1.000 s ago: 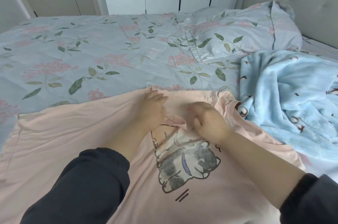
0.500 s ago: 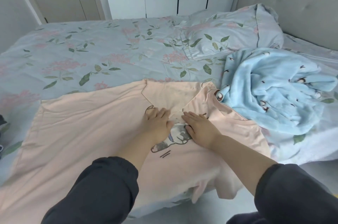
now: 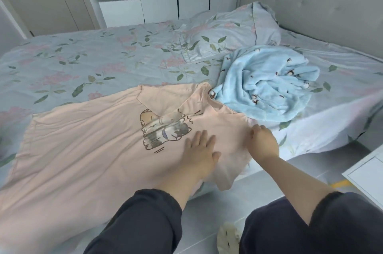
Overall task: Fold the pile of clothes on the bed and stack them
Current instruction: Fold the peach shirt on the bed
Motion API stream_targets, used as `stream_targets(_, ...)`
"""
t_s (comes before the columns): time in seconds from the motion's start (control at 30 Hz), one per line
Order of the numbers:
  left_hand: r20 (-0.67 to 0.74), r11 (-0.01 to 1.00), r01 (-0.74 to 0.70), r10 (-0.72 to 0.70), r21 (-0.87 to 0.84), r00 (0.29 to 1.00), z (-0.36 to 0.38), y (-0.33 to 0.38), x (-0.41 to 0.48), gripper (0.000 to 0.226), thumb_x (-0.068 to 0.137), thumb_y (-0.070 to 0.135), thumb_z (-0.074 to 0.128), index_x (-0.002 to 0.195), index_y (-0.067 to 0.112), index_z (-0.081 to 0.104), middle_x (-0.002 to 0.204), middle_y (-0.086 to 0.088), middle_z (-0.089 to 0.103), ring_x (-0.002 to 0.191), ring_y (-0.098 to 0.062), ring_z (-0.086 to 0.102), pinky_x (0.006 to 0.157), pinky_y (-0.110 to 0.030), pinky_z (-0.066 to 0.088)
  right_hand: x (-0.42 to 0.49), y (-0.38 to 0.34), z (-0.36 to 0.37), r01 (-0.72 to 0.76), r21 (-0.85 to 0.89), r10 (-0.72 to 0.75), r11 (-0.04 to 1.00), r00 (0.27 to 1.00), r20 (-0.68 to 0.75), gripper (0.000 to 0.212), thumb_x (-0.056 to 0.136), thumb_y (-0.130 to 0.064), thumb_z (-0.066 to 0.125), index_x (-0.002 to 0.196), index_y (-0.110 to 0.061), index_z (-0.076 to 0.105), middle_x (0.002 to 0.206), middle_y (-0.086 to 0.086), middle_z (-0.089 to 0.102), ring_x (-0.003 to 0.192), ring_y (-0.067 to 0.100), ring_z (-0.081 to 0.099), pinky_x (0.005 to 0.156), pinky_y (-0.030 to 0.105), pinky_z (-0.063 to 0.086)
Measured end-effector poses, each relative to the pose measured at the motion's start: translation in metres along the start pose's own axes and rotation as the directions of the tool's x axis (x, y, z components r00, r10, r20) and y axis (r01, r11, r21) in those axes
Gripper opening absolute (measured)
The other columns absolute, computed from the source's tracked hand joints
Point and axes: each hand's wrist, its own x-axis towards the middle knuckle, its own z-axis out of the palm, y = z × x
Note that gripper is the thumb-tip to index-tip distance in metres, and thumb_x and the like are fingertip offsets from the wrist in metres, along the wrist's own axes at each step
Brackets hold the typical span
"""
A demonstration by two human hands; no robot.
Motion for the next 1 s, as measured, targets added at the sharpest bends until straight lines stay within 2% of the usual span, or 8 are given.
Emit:
stream_targets(0.07,0.006,0.998,-0.043,0.043,0.048,0.999,0.0,0.004,-0.006,0.063,0.1,0.043,0.027,0.153,0.026,-0.002,0.16,-0.003,-0.013,0.146,-0.022,-0.015,0.116,-0.049,-0.003,-0.006,0.008,-0.008,-0.303,0.088,0.292,0.949,0.948,0.123,0.01,0.084,-0.01,0.043,0.076,-0.01,0.047,0.073,0.002,0.05,0.078,0.029,0.053,0.063,0.03,0.038)
stream_targets(0.13,0.001,0.994,-0.078,0.078,0.074,0.997,-0.002,0.0,-0.013,0.067,0.098,0.032,0.035,0.153,0.026,-0.002,0.16,-0.002,-0.012,0.147,-0.022,-0.013,0.117,-0.047,-0.001,-0.011,0.016,-0.007,-0.455,0.146,0.398,0.879,0.866,0.301,0.008,0.084,-0.008,0.046,0.078,-0.007,0.05,0.073,0.005,0.055,0.075,0.027,0.055,0.066,0.027,0.04)
stream_targets(0.33,-0.021,0.985,-0.142,0.144,0.098,0.989,-0.004,-0.015,-0.031,0.08,0.09,0.011,0.044,0.152,0.031,-0.003,0.16,0.005,-0.011,0.147,-0.016,-0.009,0.118,-0.04,0.0,-0.038,0.014,0.008,-0.774,0.48,0.251,0.413,0.603,0.757,0.027,0.082,-0.008,0.07,0.108,-0.011,0.062,0.111,0.004,0.057,0.105,0.024,0.054,0.103,0.04,0.029)
stream_targets(0.47,-0.016,0.972,-0.187,0.191,0.144,0.981,0.0,-0.03,-0.042,0.09,0.084,0.01,0.049,0.152,0.031,-0.005,0.16,0.005,-0.012,0.147,-0.014,-0.011,0.117,-0.037,-0.002,-0.049,0.011,0.015,-0.744,0.514,0.241,0.426,0.642,0.728,0.022,0.083,-0.012,0.071,0.103,-0.008,0.062,0.102,0.002,0.061,0.1,0.023,0.057,0.095,0.034,0.031)
stream_targets(0.63,0.041,0.869,-0.337,0.346,0.361,0.937,0.006,-0.059,-0.058,0.1,0.079,0.029,0.065,0.152,0.033,-0.004,0.157,0.001,-0.022,0.145,-0.02,-0.019,0.116,-0.044,-0.007,-0.043,0.004,-0.006,-0.731,0.66,0.184,0.174,0.683,0.707,0.011,0.096,-0.013,0.054,0.102,-0.004,0.056,0.08,0.009,0.061,0.06,0.019,0.063,0.055,0.03,0.057)
stream_targets(0.73,-0.068,0.835,-0.357,0.421,0.418,0.905,0.006,-0.059,-0.07,0.097,0.074,0.049,0.07,0.152,0.029,0.016,0.16,-0.005,0.001,0.148,-0.026,0.003,0.116,-0.05,0.007,-0.036,-0.004,-0.026,-0.722,0.682,0.149,0.117,0.692,0.707,0.01,0.096,-0.013,0.054,0.09,-0.007,0.059,0.077,0.006,0.06,0.065,0.017,0.059,0.066,0.026,0.053)
stream_targets(0.8,-0.141,0.824,-0.357,0.456,0.44,0.879,0.006,-0.049,-0.077,0.102,0.061,0.057,0.076,0.148,0.024,0.034,0.156,-0.007,0.025,0.144,-0.027,0.024,0.111,-0.053,0.026,-0.034,-0.01,-0.034,-0.723,0.686,0.117,0.082,0.69,0.714,0.017,0.096,-0.009,0.052,0.079,-0.01,0.055,0.066,0.002,0.054,0.056,0.012,0.052,0.057,0.021,0.05)
stream_targets(1.0,-0.364,0.854,-0.304,0.467,0.421,0.806,0.018,-0.016,-0.093,0.1,0.052,0.048,0.084,0.141,0.019,0.046,0.147,-0.007,0.043,0.133,-0.026,0.044,0.102,-0.051,0.04,-0.034,-0.03,-0.043,-0.708,0.698,0.13,-0.107,0.686,0.716,0.03,0.094,0.003,0.045,0.068,-0.009,0.049,0.049,0.0,0.047,0.05,0.008,0.046,0.06,0.018,0.044)
